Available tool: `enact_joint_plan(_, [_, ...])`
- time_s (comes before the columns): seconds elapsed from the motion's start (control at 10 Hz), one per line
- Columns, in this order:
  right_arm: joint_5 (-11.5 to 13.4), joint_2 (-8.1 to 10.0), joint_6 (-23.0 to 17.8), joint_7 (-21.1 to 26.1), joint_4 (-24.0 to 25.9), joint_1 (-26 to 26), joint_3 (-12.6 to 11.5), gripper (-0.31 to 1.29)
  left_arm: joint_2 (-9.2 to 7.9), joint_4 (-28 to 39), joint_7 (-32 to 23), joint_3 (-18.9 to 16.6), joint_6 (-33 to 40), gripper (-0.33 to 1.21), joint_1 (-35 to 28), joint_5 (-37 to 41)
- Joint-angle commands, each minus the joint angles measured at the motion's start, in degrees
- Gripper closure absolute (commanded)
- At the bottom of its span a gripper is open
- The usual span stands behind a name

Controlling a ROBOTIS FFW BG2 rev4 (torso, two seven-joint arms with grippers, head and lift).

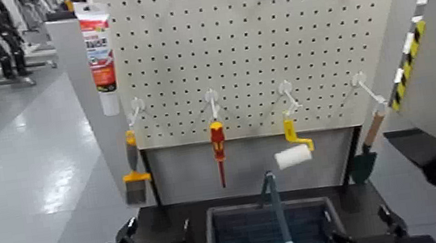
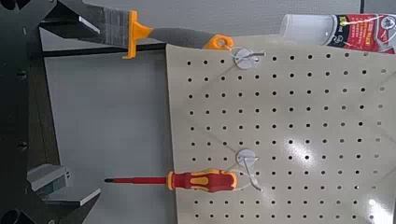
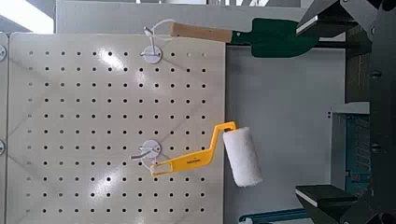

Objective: Put the yellow paint brush into the crate.

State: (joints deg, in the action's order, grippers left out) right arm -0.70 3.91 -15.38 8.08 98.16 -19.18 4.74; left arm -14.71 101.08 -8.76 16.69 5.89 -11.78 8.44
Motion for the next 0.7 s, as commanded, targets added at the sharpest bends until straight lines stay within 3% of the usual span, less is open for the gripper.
enact_joint_plan(0.1, [-0.1,0.13,0.1,0.0,-0.1,0.0,0.0,0.12,-0.06,-0.2,0.2,-0.2,-0.1,0.11,0.2,0.5])
enact_joint_plan(0.3, [-0.2,0.04,0.0,0.0,-0.1,0.0,0.0,0.12,0.38,-0.4,1.8,-0.9,0.0,0.11,0.2,1.3])
enact_joint_plan(0.4, [-0.2,0.04,0.0,0.0,-0.1,0.0,0.0,0.12,1.44,-1.2,5.8,-3.2,-0.6,0.11,0.5,2.4])
enact_joint_plan(0.6, [-0.3,-0.05,0.0,0.0,-0.2,0.0,0.0,0.12,5.74,-2.7,19.9,-12.0,-6.1,0.11,3.3,1.8])
enact_joint_plan(0.7, [-0.4,-0.13,-0.2,0.0,-0.2,0.0,0.1,0.12,6.01,-3.4,22.4,-13.6,-7.0,0.11,4.8,1.7])
